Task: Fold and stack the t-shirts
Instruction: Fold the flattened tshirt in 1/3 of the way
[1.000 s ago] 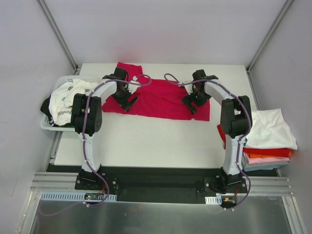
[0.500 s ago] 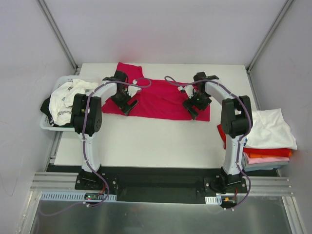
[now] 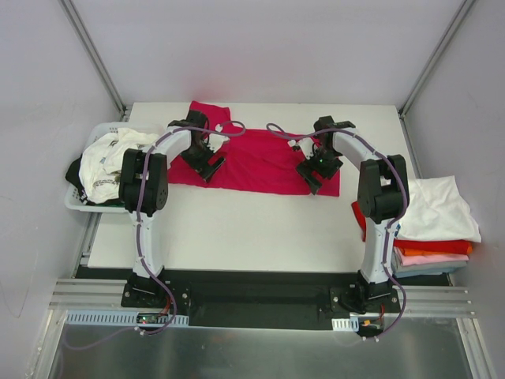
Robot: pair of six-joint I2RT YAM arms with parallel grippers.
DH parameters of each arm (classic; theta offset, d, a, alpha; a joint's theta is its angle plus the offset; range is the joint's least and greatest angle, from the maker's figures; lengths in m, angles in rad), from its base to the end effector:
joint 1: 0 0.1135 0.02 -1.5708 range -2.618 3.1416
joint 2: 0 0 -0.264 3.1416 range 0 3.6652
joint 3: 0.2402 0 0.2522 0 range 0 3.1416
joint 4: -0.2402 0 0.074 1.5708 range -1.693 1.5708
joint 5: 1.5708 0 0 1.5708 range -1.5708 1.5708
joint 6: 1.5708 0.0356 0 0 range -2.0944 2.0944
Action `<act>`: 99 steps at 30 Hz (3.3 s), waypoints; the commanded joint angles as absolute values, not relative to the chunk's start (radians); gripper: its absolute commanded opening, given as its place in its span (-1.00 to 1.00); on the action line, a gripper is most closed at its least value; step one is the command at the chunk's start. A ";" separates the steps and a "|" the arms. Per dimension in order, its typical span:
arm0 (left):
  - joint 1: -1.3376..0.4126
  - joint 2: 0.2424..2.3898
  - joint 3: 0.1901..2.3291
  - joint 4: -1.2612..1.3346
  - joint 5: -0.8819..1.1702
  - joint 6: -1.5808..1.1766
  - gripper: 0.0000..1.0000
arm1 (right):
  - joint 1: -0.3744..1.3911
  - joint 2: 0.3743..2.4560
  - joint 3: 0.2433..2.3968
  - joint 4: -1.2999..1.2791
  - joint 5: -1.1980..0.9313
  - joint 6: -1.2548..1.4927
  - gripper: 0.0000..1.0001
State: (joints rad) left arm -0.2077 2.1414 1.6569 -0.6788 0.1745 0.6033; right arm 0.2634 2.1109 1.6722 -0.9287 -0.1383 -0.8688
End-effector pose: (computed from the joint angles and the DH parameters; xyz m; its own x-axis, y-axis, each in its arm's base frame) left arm 0.4396 -0.0990 0.1745 -0.5864 0.6946 -0.4168 0.7324 0.6744 0.0936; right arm 0.4091 0.1154 0.1832 -0.3932 -0.8893 -0.2335 -0.9059 0.4181 -0.0671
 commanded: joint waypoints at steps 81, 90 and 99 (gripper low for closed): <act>-0.301 1.812 1.144 -0.698 0.187 0.405 0.99 | 0.267 1.775 1.157 -0.835 -0.037 -0.821 0.93; -0.374 1.732 1.009 -0.675 0.156 0.364 0.99 | 0.268 1.729 1.078 -0.805 -0.028 -0.811 0.93; -0.382 1.603 0.902 -0.663 0.140 0.382 0.99 | 0.279 1.668 1.006 -0.781 -0.009 -0.790 0.93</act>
